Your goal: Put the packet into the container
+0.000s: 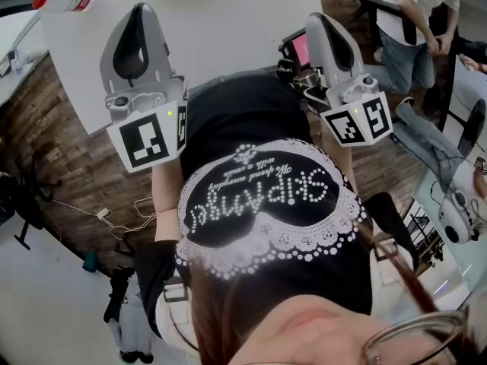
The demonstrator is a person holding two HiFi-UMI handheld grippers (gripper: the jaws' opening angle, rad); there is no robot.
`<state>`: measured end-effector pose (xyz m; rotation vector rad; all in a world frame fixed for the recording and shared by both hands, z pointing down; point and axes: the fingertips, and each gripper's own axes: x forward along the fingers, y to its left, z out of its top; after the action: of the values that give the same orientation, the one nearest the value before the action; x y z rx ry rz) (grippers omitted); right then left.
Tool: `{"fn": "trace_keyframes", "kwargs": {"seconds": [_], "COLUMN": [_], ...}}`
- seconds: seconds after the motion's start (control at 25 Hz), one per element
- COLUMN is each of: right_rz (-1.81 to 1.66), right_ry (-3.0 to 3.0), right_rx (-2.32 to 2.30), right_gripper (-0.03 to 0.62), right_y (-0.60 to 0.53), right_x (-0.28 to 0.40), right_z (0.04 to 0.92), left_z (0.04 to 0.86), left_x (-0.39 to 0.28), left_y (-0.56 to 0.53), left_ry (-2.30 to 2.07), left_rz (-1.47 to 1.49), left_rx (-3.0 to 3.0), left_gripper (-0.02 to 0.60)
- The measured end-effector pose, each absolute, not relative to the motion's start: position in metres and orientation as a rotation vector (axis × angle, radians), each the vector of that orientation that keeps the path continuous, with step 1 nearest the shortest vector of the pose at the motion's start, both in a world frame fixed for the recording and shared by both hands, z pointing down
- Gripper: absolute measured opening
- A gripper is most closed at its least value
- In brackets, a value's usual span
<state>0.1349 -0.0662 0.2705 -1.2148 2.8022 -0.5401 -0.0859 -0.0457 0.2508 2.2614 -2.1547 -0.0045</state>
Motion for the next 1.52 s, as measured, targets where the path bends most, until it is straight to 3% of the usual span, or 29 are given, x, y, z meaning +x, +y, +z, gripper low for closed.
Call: {"fn": "trace_keyframes", "kwargs": {"seconds": [0.72, 1.52], "right_rz": [-0.528, -0.563], "right_ry": [2.802, 2.82], "right_rx": [-1.275, -1.333], "right_gripper": [0.003, 0.003], "right_y": [-0.054, 0.014], "right_x": [0.135, 0.096], "right_z": [0.269, 0.266], "left_z": [0.268, 0.28], "left_x": [-0.076, -0.11], "left_y": [-0.004, 0.04], "left_ry": [-2.067, -1.959], "left_rz": [-0.033, 0.024], "left_rx": [2.248, 2.241], "left_gripper": [0.002, 0.002]}}
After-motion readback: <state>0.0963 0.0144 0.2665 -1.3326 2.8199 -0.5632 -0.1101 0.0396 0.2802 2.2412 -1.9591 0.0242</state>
